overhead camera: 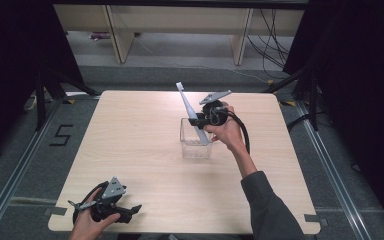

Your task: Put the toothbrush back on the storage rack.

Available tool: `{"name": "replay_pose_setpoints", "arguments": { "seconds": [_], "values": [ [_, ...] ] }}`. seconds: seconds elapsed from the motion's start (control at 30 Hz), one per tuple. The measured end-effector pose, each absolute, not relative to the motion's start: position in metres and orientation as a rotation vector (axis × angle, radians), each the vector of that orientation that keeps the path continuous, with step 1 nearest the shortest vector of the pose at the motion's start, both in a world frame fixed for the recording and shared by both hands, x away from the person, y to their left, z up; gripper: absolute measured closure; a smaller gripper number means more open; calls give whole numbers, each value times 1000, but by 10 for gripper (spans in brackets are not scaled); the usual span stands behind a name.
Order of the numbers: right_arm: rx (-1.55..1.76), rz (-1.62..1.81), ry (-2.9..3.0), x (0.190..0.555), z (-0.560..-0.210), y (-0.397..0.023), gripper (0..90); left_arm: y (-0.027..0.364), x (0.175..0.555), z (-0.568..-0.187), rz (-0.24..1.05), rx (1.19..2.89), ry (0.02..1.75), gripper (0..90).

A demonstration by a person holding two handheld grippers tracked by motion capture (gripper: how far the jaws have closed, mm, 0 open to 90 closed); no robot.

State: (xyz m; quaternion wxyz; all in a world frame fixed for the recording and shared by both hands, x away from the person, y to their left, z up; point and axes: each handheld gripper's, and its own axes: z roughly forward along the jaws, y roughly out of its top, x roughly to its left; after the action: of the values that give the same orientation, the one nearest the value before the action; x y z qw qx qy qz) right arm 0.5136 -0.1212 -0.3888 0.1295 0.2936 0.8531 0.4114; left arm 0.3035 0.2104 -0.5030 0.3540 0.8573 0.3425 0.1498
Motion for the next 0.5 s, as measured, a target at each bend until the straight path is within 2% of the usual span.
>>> {"name": "replay_pose_setpoints", "arguments": {
  "seconds": [0.5],
  "values": [
    [878,1145,2496,517,-403,-114,670,210,303,-503,378,2209,884,149]
  ]
}}
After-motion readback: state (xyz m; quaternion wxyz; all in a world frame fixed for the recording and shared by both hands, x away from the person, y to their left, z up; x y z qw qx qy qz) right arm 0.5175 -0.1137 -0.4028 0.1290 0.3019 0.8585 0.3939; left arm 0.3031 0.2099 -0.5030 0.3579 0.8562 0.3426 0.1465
